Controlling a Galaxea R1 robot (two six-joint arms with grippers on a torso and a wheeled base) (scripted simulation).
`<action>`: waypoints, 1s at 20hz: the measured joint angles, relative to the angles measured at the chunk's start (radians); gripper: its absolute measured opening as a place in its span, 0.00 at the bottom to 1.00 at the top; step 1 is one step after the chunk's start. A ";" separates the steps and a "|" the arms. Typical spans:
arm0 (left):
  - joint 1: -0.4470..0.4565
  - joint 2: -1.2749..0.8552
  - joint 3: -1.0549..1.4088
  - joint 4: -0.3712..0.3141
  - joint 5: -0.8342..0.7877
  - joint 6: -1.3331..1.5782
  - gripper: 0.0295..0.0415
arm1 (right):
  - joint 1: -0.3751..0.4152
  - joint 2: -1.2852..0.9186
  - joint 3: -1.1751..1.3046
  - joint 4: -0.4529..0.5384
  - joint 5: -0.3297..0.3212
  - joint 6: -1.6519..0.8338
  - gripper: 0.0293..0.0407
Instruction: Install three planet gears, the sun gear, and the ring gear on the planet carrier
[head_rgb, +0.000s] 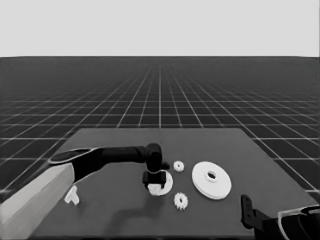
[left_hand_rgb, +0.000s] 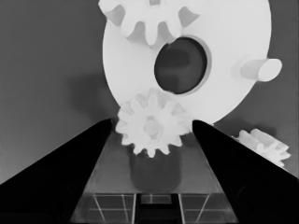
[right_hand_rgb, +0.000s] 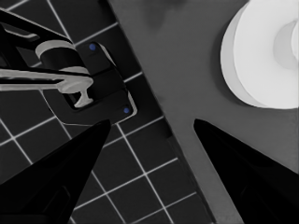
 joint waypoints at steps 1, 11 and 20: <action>0.000 0.000 0.000 0.000 0.000 0.000 0.71 | 0.000 0.000 0.000 0.000 0.000 0.000 0.81; -0.133 -0.018 0.088 -0.130 0.031 -0.063 0.75 | 0.000 0.000 0.000 0.000 0.000 0.000 0.81; -0.381 -0.663 0.718 -0.089 -0.545 0.912 0.95 | 0.000 0.000 0.000 0.000 0.000 0.000 0.81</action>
